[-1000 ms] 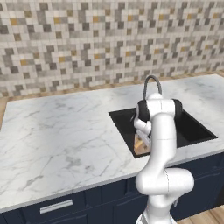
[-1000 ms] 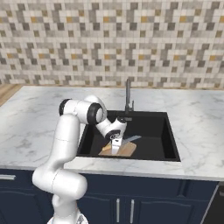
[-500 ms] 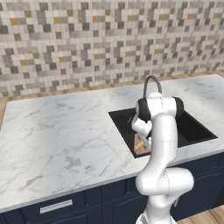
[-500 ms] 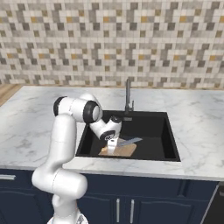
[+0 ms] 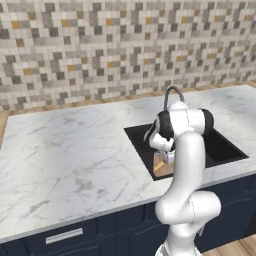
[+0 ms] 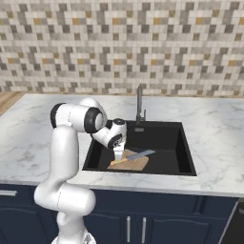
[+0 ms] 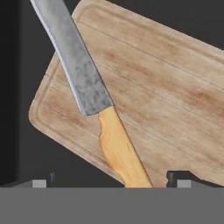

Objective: Move the cutting board and knife to the sink. Then move spray from the cabinet to the counter.

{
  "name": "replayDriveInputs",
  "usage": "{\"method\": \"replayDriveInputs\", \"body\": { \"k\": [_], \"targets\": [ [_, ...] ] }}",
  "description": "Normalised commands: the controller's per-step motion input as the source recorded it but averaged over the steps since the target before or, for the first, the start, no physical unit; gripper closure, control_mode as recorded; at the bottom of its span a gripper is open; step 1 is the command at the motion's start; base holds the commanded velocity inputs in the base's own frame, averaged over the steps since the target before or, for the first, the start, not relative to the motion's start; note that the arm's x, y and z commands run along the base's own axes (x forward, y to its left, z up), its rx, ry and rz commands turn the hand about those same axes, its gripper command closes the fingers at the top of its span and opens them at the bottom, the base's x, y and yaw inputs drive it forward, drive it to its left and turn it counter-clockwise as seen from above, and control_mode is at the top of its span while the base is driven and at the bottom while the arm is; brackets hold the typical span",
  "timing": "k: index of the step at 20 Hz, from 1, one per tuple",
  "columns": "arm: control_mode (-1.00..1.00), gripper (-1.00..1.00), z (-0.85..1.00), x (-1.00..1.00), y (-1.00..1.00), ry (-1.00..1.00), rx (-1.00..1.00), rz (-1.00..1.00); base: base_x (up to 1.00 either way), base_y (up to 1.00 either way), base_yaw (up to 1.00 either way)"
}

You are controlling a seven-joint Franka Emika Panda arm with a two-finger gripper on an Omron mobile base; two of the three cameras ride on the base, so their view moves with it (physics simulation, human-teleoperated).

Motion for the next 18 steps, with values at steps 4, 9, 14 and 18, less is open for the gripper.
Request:
{"method": "replayDriveInputs", "body": {
  "k": [4,9,14,18],
  "targets": [
    [-1.0,-1.0,0.9,0.0,0.01,0.0,-0.06,0.0,0.0,0.0,0.0],
    [-1.0,-1.0,1.0,-0.04,0.12,0.0,-0.09,0.0,0.0,0.0,0.0],
    [-1.0,-1.0,1.0,-0.23,0.15,0.0,-0.06,0.0,0.0,0.0,0.0],
    [-1.0,-1.0,1.0,-0.42,0.02,0.01,0.0,0.0,0.0,0.0,0.0]
  ]
}}
